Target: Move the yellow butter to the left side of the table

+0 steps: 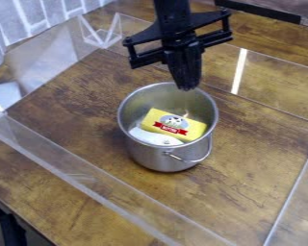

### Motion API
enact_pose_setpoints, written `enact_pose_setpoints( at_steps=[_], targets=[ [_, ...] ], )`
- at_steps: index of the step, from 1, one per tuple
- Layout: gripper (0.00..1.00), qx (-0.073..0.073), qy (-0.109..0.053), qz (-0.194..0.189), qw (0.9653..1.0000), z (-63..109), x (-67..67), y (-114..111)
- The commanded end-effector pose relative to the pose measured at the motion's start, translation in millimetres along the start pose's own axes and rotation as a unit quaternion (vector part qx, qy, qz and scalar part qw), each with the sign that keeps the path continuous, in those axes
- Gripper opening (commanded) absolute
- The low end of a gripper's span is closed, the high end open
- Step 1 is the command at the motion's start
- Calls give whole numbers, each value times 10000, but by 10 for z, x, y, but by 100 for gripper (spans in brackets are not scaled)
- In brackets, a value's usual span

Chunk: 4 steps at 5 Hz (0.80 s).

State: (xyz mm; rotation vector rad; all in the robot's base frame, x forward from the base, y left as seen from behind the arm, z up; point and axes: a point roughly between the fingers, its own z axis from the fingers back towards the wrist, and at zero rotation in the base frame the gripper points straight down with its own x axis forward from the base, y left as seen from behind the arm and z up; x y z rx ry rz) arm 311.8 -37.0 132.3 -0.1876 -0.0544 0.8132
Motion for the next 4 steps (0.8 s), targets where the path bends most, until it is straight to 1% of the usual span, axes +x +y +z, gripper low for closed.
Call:
enact_pose_setpoints(
  at_steps=[1,2,3,4],
  targets=[
    [0,-188,-200,295,9992,173,-68,-132],
    [0,-149,-170,372,9991,36,-143,-84],
    [0,-151,-110,243,9995,-50,-224,-45],
    [0,-150,-27,61,9999,-43,-259,-45]
  ],
)
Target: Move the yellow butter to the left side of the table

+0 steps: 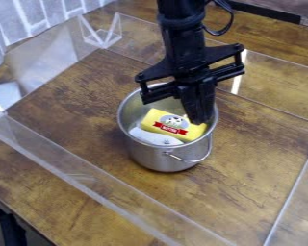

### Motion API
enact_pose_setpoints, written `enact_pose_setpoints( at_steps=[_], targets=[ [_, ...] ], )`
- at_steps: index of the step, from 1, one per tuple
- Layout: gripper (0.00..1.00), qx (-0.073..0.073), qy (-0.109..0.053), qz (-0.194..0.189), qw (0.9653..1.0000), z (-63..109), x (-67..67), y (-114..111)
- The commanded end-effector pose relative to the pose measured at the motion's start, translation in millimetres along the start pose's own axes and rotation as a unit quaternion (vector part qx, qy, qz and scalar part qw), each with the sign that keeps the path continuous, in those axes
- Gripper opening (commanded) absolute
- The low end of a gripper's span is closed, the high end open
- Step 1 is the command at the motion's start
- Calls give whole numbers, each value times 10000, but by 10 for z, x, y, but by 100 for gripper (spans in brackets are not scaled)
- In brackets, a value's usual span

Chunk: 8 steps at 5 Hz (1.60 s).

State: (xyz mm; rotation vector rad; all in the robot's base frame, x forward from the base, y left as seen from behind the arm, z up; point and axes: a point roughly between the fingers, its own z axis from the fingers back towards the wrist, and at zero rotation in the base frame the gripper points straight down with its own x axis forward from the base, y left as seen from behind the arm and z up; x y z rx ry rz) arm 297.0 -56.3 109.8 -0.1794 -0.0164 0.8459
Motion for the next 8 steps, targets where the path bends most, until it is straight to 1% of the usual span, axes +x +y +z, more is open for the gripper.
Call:
enact_pose_setpoints(
  at_steps=[1,2,3,4,5,6,7,8],
  targets=[
    [0,-243,-114,-315,9991,175,-78,-66],
    [0,-229,-68,-514,9984,188,-153,-35],
    [0,-205,3,-917,9956,243,-211,-11],
    [0,-175,139,-1583,9871,284,-269,-32],
    [0,-136,281,-2211,9748,305,-312,-62],
    [0,-83,342,-2528,9669,292,-218,-55],
    [0,-6,369,-2839,9581,291,-83,-120],
    [0,35,370,-2909,9560,262,23,-165]
  ],
)
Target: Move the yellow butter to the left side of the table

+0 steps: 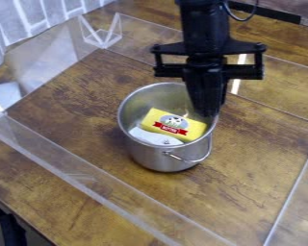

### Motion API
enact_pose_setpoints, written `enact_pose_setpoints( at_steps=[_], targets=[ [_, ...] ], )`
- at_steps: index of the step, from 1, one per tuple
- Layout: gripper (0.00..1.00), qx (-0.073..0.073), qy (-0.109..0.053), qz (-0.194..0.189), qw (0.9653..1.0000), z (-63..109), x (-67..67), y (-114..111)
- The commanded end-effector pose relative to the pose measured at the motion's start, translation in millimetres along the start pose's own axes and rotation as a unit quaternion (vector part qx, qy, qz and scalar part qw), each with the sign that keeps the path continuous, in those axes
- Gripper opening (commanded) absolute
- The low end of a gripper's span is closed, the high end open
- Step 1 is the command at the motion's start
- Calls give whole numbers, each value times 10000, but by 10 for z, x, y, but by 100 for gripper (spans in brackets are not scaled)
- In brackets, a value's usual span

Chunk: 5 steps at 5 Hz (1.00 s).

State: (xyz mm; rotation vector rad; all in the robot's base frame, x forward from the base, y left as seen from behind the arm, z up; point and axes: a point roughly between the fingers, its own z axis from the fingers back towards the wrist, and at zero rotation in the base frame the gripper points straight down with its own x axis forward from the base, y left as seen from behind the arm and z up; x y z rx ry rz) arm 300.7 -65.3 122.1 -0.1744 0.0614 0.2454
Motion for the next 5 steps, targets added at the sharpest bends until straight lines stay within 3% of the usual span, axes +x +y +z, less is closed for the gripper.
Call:
enact_pose_setpoints(
  at_steps=[1,2,3,5],
  targets=[
    [0,-60,-198,-304,9993,160,61,-15],
    [0,-93,-228,162,9996,169,-1,38],
    [0,-132,-258,643,9975,172,-69,85],
    [0,-164,-263,1198,9923,28,-129,342]
  ],
)
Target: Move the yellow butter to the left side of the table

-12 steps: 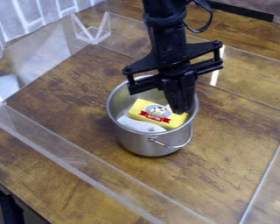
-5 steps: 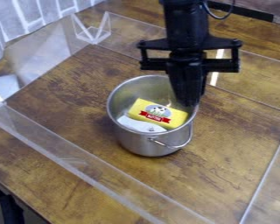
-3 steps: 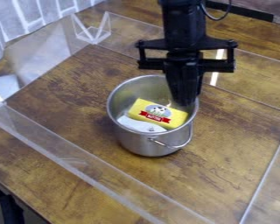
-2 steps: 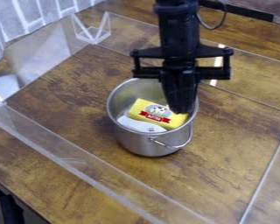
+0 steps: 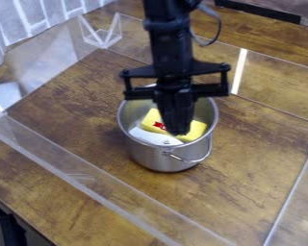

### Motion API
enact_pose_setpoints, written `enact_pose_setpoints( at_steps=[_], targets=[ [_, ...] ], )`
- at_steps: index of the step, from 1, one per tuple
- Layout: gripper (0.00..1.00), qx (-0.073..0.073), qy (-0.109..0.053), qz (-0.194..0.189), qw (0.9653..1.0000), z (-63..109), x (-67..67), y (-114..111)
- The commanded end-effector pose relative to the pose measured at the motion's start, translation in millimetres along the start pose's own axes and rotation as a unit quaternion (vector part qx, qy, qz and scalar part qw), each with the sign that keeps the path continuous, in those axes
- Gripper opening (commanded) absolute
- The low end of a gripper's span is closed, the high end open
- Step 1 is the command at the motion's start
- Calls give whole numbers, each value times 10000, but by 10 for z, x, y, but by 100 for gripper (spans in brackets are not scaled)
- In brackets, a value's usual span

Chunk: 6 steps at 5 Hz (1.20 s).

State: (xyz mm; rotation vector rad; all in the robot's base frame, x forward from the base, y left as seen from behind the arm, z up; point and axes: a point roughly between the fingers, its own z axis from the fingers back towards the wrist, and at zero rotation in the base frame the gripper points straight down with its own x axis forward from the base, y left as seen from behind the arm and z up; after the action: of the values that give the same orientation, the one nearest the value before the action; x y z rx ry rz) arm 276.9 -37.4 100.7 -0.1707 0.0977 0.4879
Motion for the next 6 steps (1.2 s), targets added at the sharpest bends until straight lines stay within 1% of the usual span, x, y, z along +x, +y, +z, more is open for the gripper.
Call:
enact_pose_setpoints(
  at_steps=[1,2,4,5,6],
  targets=[
    [0,-204,-339,197,9990,192,233,0],
    [0,-229,-356,372,9984,178,431,-16],
    [0,-224,-350,512,9978,180,540,47],
    [0,-263,-378,790,9958,165,584,147],
    [0,-303,-398,1076,9929,146,614,231]
  ],
)
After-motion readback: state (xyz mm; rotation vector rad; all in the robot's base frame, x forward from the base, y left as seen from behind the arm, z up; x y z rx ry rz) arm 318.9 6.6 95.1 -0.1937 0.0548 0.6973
